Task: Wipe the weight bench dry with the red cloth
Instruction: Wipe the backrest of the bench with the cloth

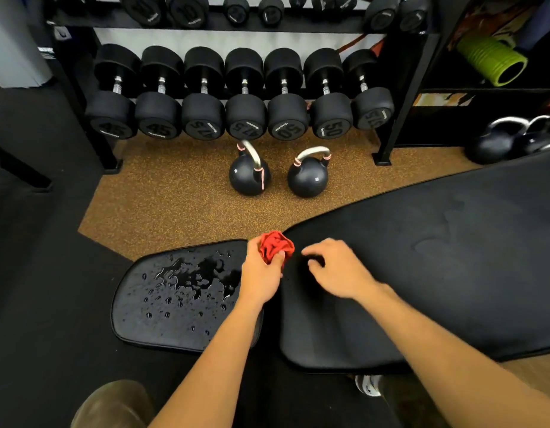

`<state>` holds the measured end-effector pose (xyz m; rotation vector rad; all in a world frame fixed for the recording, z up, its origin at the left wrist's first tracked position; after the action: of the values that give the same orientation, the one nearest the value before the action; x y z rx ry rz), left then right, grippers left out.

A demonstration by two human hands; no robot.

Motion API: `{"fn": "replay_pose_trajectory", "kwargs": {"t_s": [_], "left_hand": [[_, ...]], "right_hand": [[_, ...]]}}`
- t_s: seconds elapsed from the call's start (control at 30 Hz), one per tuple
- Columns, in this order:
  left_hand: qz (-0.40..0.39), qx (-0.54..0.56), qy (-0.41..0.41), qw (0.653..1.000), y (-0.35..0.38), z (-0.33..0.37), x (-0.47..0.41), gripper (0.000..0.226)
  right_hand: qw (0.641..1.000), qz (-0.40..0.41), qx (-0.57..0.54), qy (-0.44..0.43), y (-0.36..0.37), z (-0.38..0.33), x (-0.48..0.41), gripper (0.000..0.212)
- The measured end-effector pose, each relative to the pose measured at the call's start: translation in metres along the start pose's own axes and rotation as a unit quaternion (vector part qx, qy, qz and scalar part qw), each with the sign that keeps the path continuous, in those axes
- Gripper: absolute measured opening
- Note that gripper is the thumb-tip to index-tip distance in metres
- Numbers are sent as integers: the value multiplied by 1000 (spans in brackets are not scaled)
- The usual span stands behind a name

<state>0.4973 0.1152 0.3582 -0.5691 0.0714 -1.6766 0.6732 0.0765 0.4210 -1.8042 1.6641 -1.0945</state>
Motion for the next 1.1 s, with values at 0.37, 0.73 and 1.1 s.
{"fn": "replay_pose_trajectory", "kwargs": {"t_s": [0.37,0.73,1.1], "left_hand": [[-56,-164,61,983,27,35,-73,23],[-96,-171,157,968,44,34,-58,37],[-57,-210,186,958,65,61,-53,39]], "right_hand": [[913,42,405,15,-74,49,-51,75],[885,50,464,5,-65,53,-56,73],[881,50,471,1,-65,51,-56,72]]}}
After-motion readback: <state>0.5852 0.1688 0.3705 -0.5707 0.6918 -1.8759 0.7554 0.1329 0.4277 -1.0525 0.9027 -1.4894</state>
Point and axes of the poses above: each hand's wrist, its own x-axis away from the middle knuckle, its own y-axis out of the palm, z = x × y, the point moved 4 cm from there along -x, towards the middle knuckle, and after that the axes turned 9 degrees about -x, right-handed, at the moved point
